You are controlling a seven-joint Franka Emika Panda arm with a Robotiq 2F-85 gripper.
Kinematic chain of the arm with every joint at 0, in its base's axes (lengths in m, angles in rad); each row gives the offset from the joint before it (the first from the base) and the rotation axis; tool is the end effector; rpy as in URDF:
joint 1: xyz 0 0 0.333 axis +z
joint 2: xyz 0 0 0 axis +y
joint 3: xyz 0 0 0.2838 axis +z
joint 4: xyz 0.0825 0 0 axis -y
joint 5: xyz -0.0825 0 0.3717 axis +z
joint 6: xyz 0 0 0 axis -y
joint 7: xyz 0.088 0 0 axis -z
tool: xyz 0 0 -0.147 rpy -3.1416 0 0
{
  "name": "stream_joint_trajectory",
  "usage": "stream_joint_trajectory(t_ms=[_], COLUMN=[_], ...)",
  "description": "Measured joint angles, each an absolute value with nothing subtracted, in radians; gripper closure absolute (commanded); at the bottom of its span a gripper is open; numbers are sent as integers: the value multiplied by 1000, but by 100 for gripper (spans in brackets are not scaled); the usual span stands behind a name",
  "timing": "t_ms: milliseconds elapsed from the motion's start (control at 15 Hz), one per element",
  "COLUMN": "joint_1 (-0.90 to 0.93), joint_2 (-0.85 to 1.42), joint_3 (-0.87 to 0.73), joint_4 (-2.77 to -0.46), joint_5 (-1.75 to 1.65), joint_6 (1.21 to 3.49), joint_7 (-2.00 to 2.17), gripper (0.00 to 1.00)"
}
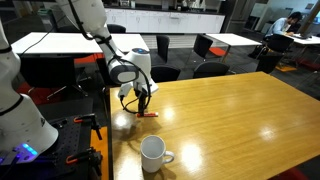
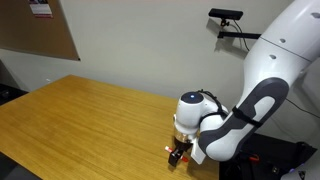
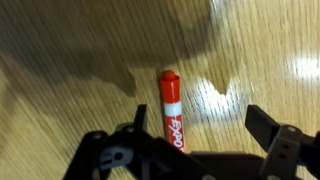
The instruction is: Take the marker from the table and put it in the white cup
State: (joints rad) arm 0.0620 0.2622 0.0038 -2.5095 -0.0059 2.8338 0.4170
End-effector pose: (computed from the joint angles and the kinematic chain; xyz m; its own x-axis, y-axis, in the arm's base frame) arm 0.4605 0.0307 0.1277 0.9390 -0.3390 0.0572 -0.3382 -0.9408 -0.0241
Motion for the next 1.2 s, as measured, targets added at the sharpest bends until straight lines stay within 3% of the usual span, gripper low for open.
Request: stream_joint_trajectory(t_ms=[800,867,933,1067,1200], joint_1=[47,46,45,44,44], joint_2=[313,319,325,338,348], joint_3=[3,2,2,0,-1], joint_4=[-2461,-2457,-2452,-2445,-2440], joint_5=[62,62,62,62,62], joint_6=[2838,2838,2839,2843,2850], joint_7=[266,260,259,258,258], gripper=[0,4,26,31,46])
